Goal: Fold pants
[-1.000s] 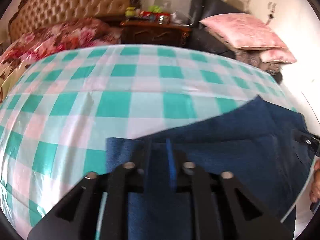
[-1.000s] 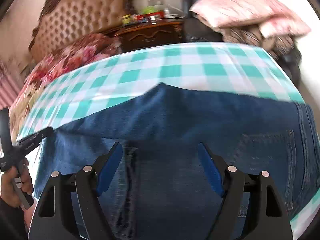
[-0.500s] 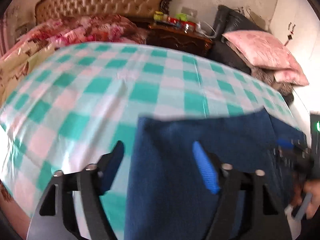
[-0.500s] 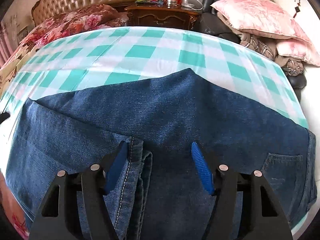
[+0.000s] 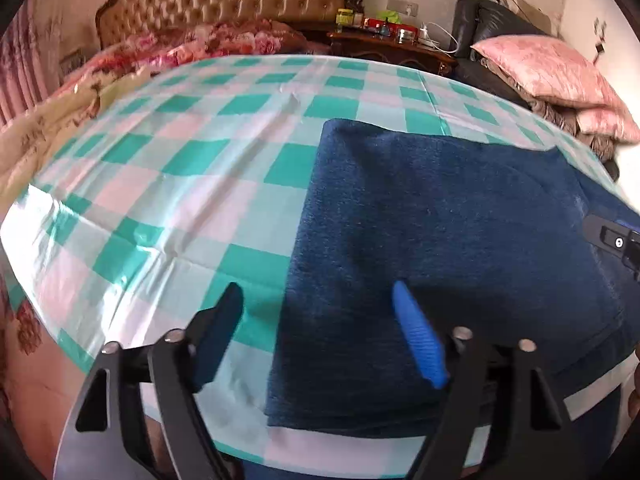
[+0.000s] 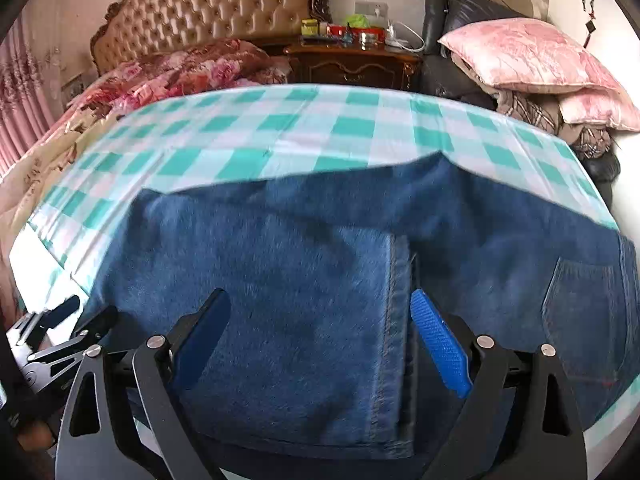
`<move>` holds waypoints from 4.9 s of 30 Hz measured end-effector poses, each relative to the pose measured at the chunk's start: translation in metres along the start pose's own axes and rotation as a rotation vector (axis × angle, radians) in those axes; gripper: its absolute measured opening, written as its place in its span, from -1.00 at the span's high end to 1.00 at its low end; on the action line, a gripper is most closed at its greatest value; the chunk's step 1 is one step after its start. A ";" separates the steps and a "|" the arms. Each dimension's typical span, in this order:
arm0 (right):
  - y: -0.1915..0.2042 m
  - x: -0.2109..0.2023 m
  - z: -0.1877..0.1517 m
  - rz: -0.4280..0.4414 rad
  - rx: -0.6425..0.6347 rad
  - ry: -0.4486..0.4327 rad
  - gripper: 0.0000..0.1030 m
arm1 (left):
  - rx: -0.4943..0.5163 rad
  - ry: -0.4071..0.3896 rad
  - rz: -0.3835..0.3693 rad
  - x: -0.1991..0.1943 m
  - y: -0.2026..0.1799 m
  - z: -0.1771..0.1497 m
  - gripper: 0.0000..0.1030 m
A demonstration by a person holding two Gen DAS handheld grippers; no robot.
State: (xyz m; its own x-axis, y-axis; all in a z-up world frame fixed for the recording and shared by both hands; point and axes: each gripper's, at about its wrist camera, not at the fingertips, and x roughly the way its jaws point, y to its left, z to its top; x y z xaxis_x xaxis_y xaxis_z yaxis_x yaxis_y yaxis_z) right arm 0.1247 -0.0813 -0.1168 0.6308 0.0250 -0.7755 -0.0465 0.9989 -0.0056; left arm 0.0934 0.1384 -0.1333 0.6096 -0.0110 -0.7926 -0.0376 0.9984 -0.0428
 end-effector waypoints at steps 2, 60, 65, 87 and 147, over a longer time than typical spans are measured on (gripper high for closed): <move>0.003 0.009 -0.004 -0.012 -0.001 0.034 -0.72 | -0.009 0.030 0.028 0.003 0.002 0.000 -0.97; -0.003 0.030 0.024 -0.078 -0.060 0.004 -0.57 | 0.047 -0.025 -0.020 -0.012 0.016 0.005 0.16; -0.024 0.055 0.024 -0.097 -0.010 0.079 -0.41 | 0.140 -0.085 -0.068 -0.018 -0.003 0.061 0.25; 0.012 0.027 -0.002 -0.103 -0.149 0.069 -0.43 | 0.062 -0.006 -0.062 -0.018 0.008 -0.006 0.47; 0.210 0.086 0.088 0.130 -0.449 0.432 -0.37 | -0.050 -0.147 -0.237 -0.080 0.014 -0.003 0.73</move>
State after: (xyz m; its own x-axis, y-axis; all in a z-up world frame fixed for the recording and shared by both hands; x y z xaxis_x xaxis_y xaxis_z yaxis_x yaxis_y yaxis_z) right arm 0.2370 0.1339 -0.1290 0.2329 0.0328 -0.9719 -0.4810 0.8725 -0.0859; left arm 0.0423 0.1530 -0.0724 0.7145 -0.2321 -0.6600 0.0832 0.9649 -0.2493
